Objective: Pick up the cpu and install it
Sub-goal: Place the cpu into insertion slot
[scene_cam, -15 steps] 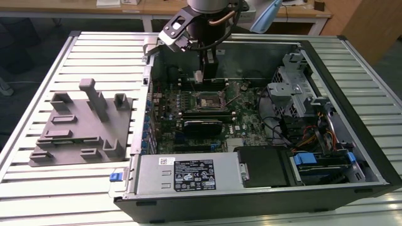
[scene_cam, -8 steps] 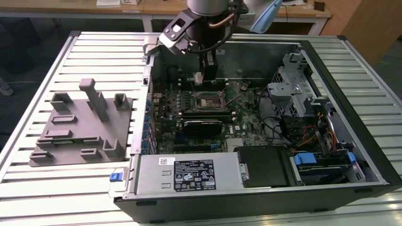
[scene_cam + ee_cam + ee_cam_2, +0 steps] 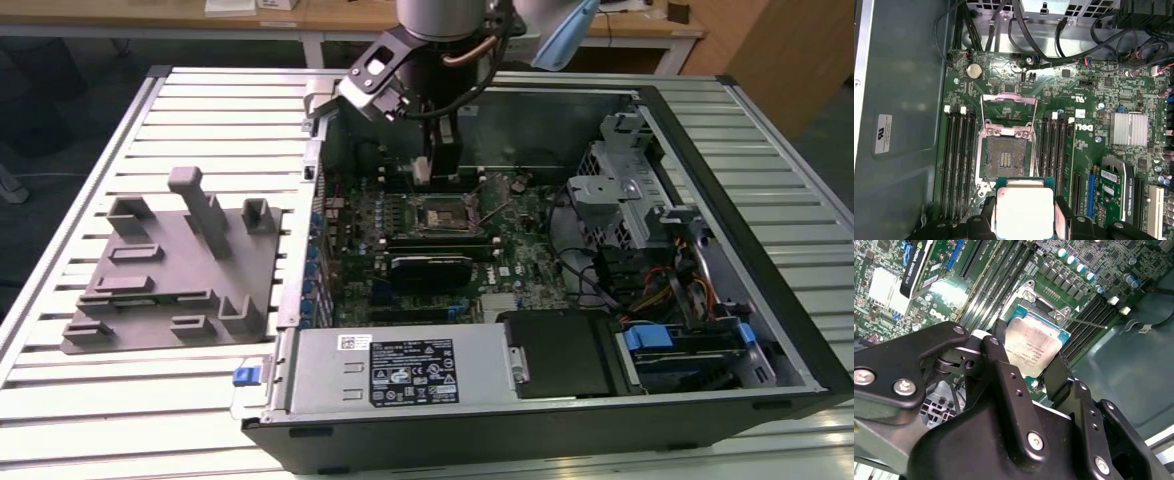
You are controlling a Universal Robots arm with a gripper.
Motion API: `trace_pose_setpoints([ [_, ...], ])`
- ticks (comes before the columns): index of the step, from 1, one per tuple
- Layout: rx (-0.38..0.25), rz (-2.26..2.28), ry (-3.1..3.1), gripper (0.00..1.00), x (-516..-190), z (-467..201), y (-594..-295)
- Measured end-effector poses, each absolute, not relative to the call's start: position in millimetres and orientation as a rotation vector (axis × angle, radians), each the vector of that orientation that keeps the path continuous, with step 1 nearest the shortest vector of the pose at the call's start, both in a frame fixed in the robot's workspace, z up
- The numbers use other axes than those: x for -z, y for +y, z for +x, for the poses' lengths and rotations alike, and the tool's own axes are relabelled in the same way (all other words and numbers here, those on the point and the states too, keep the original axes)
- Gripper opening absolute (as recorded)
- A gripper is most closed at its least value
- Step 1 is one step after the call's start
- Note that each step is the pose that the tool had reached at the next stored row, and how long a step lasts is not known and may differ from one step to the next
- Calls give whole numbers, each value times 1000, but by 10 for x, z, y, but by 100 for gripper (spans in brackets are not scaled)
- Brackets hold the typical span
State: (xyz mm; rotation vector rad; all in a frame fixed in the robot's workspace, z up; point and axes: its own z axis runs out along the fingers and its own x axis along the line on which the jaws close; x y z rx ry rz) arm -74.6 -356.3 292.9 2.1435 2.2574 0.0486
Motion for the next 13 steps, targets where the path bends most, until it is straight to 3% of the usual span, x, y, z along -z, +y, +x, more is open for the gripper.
trace_pose_setpoints([
  [13,-48,2143,2258,54,-2846,-742,-3555],
])
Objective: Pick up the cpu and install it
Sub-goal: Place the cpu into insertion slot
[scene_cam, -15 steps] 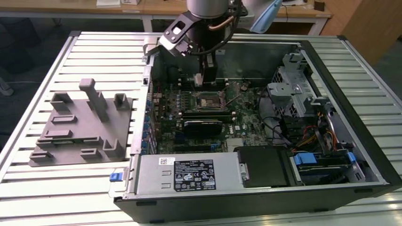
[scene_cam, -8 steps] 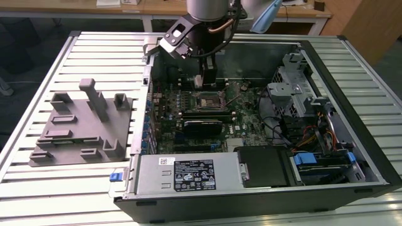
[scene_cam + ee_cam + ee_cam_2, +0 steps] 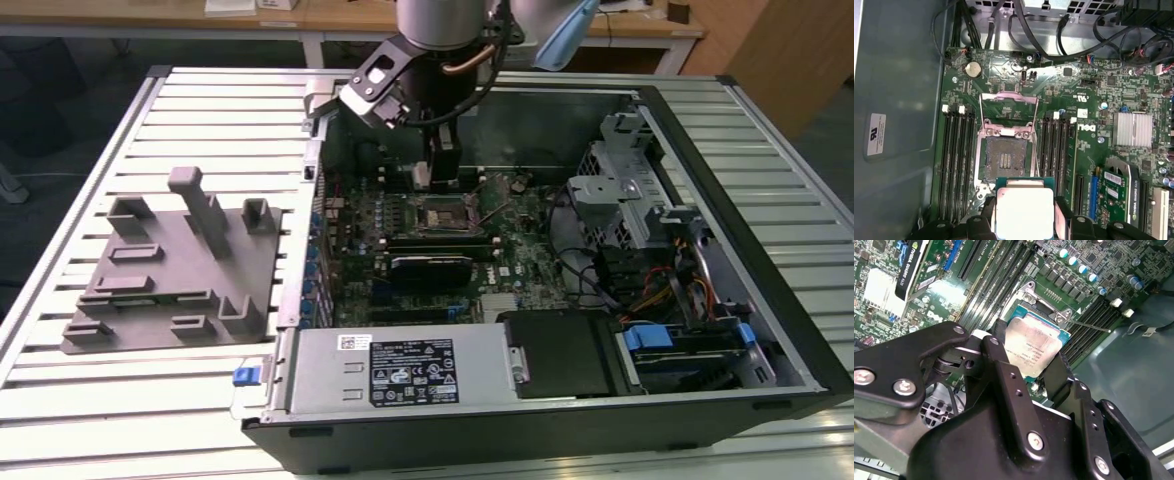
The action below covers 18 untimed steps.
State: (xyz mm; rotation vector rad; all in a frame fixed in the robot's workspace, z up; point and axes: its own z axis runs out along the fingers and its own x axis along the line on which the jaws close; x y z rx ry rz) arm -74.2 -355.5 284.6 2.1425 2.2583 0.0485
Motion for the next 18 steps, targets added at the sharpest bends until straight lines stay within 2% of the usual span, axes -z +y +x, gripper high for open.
trace_pose_setpoints([
  [18,-45,2158,2241,54,-2532,-600,-3451],
])
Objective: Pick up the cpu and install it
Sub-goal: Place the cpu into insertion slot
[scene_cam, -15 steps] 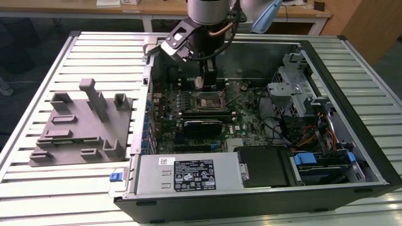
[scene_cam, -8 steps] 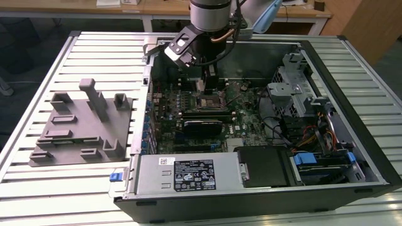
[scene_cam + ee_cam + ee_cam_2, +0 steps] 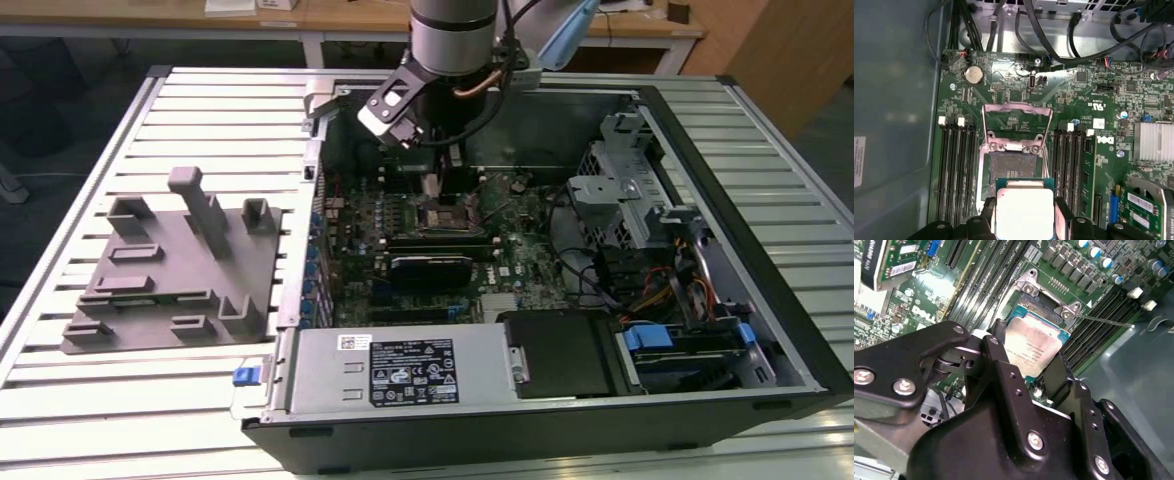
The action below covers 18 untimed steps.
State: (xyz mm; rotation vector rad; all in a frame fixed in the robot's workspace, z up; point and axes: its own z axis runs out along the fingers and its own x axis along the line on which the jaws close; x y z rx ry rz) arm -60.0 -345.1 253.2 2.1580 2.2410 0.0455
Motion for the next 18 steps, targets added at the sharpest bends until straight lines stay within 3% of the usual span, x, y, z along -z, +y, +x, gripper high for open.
trace_pose_setpoints([
  [18,-53,2171,2235,54,-2270,-563,-3404],
])
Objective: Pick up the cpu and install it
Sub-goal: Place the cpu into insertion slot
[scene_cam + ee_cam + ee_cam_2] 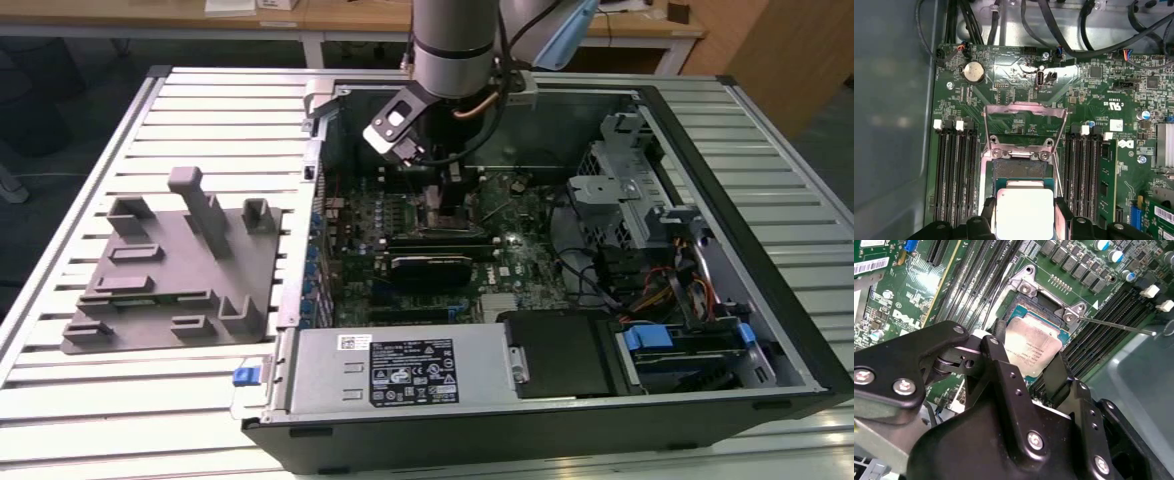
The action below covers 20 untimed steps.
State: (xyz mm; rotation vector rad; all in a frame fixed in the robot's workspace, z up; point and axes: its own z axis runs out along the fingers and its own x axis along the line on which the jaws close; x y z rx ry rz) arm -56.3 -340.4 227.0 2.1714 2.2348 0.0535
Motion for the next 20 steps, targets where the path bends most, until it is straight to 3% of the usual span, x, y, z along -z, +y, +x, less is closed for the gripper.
trace_pose_setpoints([
  [20,-53,2178,2228,54,-2025,-531,-3398],
])
